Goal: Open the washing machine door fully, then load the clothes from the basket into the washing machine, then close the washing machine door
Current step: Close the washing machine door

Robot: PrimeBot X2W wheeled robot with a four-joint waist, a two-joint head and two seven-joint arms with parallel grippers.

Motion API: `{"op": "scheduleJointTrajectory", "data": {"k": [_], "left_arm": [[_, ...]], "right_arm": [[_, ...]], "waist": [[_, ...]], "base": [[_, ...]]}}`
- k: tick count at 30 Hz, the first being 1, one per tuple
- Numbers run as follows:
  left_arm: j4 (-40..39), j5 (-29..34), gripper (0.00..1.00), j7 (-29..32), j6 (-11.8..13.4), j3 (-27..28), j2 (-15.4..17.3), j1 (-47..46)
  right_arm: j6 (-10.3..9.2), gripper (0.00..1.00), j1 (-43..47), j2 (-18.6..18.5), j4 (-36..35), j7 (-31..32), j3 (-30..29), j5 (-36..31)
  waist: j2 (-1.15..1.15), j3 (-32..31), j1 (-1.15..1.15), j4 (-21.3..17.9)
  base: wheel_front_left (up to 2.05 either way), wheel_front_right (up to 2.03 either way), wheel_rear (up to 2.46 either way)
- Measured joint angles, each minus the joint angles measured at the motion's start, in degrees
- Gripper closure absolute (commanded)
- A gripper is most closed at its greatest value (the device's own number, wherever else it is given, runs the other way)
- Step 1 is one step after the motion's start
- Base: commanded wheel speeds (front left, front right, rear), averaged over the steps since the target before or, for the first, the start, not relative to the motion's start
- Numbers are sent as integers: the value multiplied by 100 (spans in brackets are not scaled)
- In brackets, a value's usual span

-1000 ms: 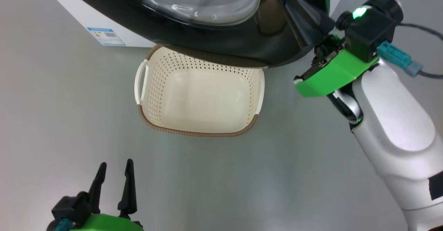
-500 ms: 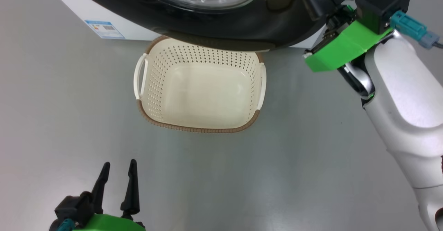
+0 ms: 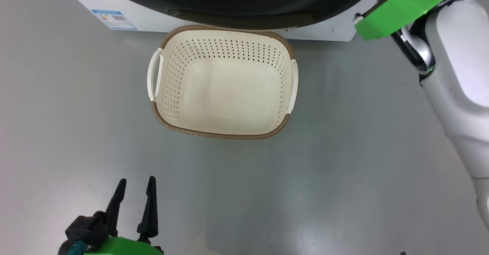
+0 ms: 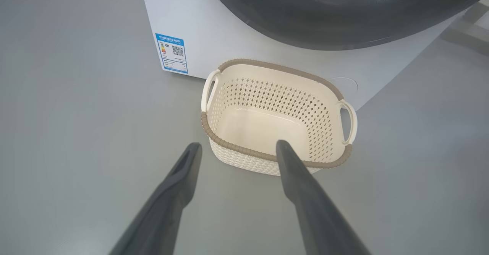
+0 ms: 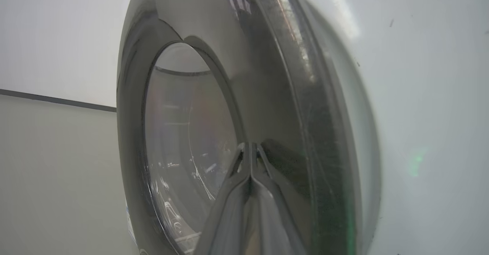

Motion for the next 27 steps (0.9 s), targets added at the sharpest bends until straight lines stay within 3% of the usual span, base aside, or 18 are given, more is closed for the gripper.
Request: {"op": "scheduleJointTrajectory", "data": {"k": [17, 27], "left_arm": [[43, -32, 0, 0, -41, -210, -5, -88], [65, -255, 0, 0, 12, -209, -5, -92]], "right_arm": [[57, 100, -656, -229, 813, -57, -516, -628], [47, 100, -609, -281, 738, -51, -582, -706]], "waist": [[0, 99, 0, 260], [0, -1, 0, 185]], "base": [[0, 0, 0], [0, 0, 0]]}}
